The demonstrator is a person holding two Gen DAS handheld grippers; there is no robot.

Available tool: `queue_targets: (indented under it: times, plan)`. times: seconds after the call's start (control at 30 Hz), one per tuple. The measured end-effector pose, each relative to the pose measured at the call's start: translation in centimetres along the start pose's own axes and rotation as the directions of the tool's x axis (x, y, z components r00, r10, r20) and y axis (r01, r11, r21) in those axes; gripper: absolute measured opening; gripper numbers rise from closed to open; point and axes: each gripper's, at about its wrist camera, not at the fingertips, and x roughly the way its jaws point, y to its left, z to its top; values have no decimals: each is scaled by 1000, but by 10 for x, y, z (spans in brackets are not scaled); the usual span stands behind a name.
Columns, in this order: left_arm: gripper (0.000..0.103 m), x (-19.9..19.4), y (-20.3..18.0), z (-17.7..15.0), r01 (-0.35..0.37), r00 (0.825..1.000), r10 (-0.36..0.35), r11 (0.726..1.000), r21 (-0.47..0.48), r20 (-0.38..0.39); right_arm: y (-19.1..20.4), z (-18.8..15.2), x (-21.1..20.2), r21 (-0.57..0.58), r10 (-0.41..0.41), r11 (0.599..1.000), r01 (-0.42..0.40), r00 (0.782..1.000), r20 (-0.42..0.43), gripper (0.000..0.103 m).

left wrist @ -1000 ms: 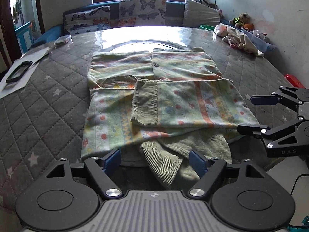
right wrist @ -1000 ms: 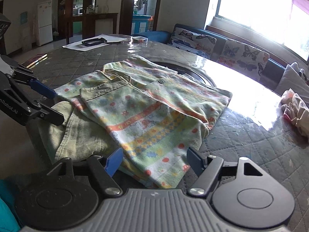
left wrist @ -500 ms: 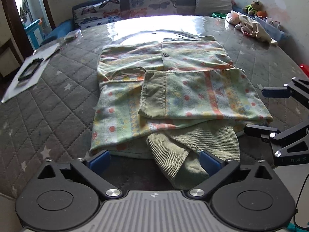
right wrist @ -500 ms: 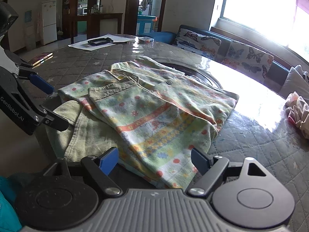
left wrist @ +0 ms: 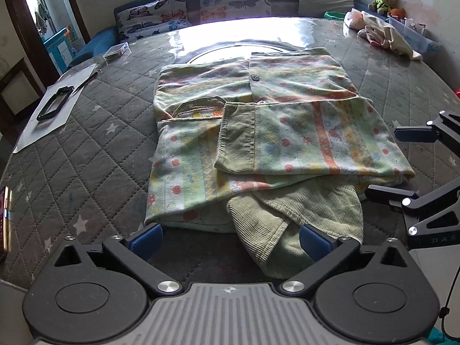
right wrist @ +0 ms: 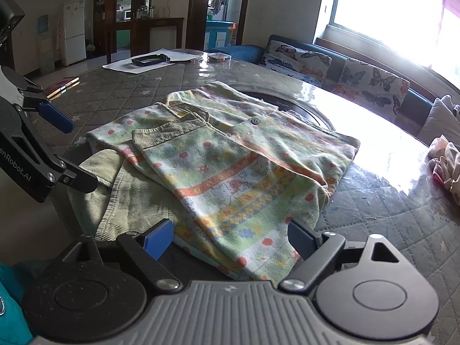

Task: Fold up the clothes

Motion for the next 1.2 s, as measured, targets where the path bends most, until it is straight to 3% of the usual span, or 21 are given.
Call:
queue_targets:
  times: [0.37,0.6,0.93,1.1,1.2]
  plan:
    - [103,8,1,6,-31,999,31,1000,-4,-21,-3,4,10,6,8,1000,-8,1000,-7,91]
    - [103,11,1,8,-1,1000,1,1000,3,-25,-6,5,13,-5,10,1000,-10,1000,-15,91]
    - [65,7,3,6,122,990,-123,992,-19,-65,-7,-1,6,-77,13,997,-15,1000,-23,90]
    - [52,17,7,4,179,975,-186,981,-68,-124,-1,-5,5,-124,31,992,-33,999,-22,87]
    - [43,16,7,4,200,970,-209,977,-78,-122,4,-6,5,-155,44,987,-46,999,-20,86]
